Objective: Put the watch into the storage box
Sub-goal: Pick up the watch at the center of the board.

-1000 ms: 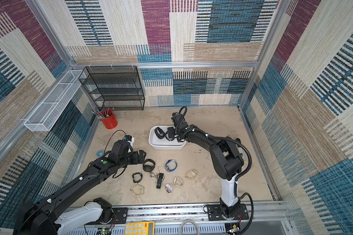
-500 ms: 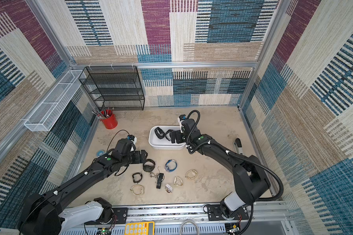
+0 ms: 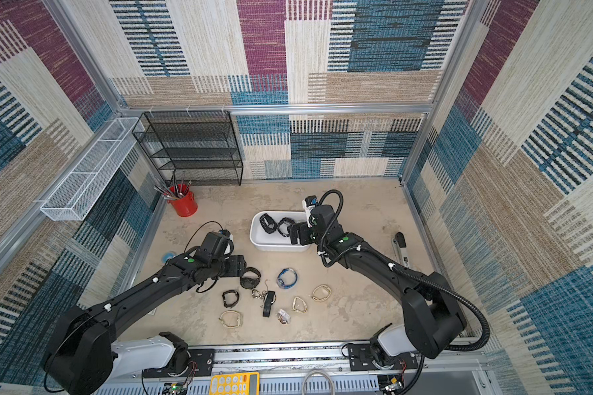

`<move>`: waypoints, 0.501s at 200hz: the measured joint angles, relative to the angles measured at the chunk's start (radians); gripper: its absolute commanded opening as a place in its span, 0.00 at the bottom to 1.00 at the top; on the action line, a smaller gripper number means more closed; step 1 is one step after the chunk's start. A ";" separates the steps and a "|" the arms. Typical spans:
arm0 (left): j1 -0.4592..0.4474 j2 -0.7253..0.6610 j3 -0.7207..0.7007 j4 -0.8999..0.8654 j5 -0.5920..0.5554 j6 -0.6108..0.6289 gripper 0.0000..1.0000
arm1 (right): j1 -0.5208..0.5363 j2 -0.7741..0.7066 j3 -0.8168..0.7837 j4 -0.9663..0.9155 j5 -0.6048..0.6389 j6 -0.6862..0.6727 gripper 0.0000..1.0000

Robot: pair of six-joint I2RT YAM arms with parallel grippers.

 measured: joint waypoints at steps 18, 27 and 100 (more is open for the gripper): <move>0.000 0.031 0.014 -0.014 0.000 0.005 0.67 | 0.001 -0.008 -0.017 0.014 -0.032 -0.001 1.00; 0.000 0.044 0.016 -0.017 0.001 0.006 0.66 | 0.003 -0.018 -0.030 0.021 -0.050 -0.005 1.00; 0.000 0.152 0.021 -0.009 0.020 0.010 0.59 | 0.083 -0.111 -0.151 0.066 -0.172 -0.062 1.00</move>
